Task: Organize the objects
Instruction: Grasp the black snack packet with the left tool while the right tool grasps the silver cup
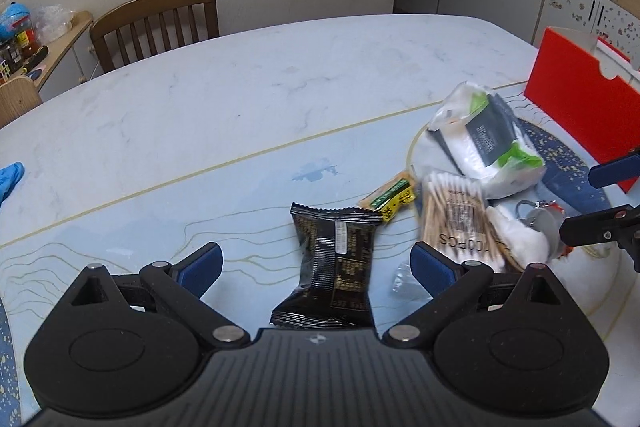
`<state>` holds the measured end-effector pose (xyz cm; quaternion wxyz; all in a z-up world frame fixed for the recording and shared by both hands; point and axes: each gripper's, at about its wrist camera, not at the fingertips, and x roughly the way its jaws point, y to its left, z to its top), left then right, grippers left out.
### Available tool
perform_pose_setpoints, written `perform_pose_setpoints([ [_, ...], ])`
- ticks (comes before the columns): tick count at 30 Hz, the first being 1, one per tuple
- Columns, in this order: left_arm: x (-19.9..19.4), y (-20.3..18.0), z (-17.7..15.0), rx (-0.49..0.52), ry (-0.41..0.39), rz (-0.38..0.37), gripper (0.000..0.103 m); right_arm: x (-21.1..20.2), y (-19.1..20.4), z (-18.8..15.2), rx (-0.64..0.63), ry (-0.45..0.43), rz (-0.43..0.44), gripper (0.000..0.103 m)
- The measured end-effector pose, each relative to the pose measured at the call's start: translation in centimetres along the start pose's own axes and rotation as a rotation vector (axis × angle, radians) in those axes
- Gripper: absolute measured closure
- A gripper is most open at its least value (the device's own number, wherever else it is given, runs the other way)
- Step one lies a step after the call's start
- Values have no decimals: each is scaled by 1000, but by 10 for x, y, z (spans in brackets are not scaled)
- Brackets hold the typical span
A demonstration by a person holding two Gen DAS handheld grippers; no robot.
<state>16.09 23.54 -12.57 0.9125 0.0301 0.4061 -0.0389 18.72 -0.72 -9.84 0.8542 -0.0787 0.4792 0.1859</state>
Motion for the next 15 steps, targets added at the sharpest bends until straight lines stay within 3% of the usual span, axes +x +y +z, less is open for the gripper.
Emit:
perform_pose_setpoints([
  [13,7,-2,-7,16,-16,-19,4,9,8,1,31,33,47,64],
  [15,7,-2,-8,14,-17,-25,11,8,9,1,32,32,53,71],
])
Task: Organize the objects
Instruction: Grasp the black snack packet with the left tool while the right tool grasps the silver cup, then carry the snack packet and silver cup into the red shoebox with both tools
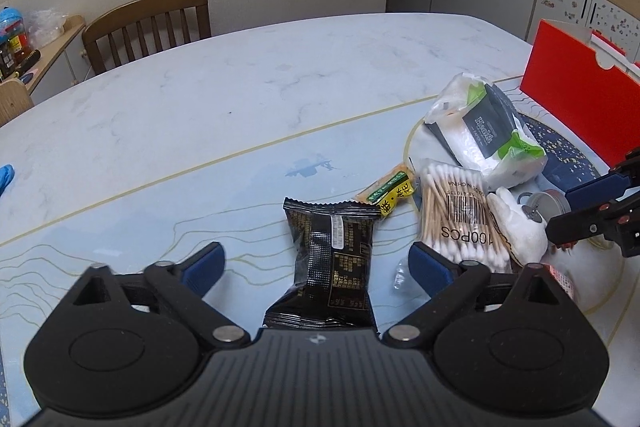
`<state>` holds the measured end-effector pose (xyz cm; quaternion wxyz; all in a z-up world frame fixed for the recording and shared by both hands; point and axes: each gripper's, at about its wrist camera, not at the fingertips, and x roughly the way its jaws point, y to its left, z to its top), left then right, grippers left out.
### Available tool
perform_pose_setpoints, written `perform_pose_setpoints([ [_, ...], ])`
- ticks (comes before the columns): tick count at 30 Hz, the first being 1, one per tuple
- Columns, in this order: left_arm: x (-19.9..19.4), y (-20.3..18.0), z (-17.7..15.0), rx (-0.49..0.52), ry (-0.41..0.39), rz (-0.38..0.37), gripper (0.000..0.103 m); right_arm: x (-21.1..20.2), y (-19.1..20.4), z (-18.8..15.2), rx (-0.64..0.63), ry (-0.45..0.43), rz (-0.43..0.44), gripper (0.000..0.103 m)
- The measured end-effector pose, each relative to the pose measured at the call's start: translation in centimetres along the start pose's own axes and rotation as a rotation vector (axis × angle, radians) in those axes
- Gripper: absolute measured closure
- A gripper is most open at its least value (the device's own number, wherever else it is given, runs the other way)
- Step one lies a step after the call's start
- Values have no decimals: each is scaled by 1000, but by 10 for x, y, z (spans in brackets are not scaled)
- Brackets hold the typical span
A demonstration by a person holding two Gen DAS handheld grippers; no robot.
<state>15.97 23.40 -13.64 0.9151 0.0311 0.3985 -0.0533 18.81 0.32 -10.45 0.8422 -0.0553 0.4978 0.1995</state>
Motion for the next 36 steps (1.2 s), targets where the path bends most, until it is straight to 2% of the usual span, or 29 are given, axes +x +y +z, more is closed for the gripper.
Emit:
perform_pose_setpoints([
  [1,0,0,0,-2,0,-2,14,0,0,0,2,0,2,72],
  [3,-1,0,-1,-3,4,1,29,0,-1,0,5,2,6,77],
  [6,-2,-1,-2,-15,11,-2,44,1,-4,1,14,3,13,86],
  [12,-7,-4,-1,-15,14,4,66,-3,-9,0,20,-14,-7,92],
  [15,-10,-7,-1,-16,18,24,71,-8,-13,0,25,-32,-17,92],
  [18,-14,-8,0,-31,23,23,72,-16,-16,-1,23,-53,-35,92],
  [27,-45,-23,9,-59,3,34,73,-56,-39,-8,73,-116,0,92],
  [36,-77,-71,33,-28,-29,-13,73,-98,-71,-14,107,-179,28,92],
])
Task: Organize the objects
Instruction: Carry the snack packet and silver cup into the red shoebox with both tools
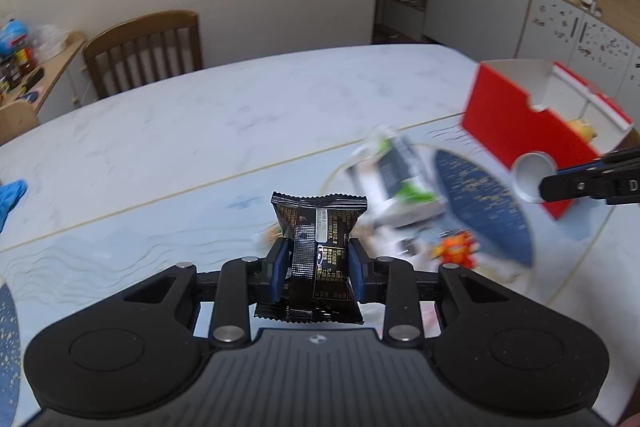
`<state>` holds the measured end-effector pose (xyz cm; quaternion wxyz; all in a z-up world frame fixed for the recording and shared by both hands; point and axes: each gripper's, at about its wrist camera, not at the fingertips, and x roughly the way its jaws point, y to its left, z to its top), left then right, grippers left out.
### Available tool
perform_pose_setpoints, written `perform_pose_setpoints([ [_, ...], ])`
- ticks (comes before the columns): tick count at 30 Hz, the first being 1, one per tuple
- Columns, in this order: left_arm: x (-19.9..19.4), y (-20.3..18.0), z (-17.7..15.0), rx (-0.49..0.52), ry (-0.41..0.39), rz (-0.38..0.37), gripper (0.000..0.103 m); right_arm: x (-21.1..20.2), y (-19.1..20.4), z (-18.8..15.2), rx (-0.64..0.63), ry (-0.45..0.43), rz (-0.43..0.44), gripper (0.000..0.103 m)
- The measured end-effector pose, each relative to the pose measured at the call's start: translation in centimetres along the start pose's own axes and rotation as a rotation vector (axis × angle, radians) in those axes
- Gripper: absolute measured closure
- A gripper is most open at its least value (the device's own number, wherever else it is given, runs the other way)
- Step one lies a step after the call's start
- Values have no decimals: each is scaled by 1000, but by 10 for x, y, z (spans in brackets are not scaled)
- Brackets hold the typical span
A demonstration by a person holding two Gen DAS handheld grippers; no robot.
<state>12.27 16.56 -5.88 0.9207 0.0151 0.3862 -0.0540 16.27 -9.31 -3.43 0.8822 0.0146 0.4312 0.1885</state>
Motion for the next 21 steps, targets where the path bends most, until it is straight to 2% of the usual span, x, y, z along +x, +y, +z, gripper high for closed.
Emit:
perform_pose_setpoints([
  [9,-5,-70,33,51,-41,-74,73,-31,-44,6,13,-39,-3,92],
  [21,13,-171,72,141,-62,-147,73,-59,-122,12,41,-92,-33,92],
])
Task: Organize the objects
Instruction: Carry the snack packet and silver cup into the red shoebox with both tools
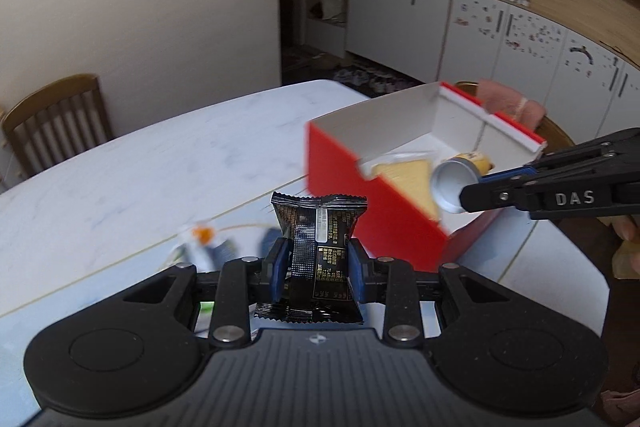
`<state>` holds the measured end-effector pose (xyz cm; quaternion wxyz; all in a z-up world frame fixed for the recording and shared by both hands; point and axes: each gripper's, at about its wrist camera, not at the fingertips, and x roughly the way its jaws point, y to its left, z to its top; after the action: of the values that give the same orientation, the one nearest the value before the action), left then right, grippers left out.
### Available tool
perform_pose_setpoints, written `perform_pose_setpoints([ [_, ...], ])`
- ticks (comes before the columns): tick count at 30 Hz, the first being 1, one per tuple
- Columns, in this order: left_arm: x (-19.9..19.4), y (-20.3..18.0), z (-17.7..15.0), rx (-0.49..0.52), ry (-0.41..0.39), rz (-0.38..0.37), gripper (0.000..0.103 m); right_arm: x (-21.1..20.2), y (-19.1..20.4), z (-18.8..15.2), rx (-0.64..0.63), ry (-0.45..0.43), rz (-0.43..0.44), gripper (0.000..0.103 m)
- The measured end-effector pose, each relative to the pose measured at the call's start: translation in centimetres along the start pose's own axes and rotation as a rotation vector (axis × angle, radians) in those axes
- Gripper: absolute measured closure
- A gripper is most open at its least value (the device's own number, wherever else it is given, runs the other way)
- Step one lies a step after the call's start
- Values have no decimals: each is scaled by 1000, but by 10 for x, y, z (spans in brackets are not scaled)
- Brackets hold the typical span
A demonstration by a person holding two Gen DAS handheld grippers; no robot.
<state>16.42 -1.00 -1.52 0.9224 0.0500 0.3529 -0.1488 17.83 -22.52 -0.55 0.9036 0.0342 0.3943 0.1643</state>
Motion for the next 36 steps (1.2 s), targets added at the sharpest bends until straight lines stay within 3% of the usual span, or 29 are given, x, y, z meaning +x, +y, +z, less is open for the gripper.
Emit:
perform_pose_setpoints([
  [9,33,-66,29,75,13,-48,73,-4,-60,7,33,-21,-28,92],
  [18,77,-102,54,107,67,-76,73,7,-118,18,79,-12,-68,92],
  [36,166,-145,81,164,211,-66,73,86,-177,51,116,120,-106,92],
])
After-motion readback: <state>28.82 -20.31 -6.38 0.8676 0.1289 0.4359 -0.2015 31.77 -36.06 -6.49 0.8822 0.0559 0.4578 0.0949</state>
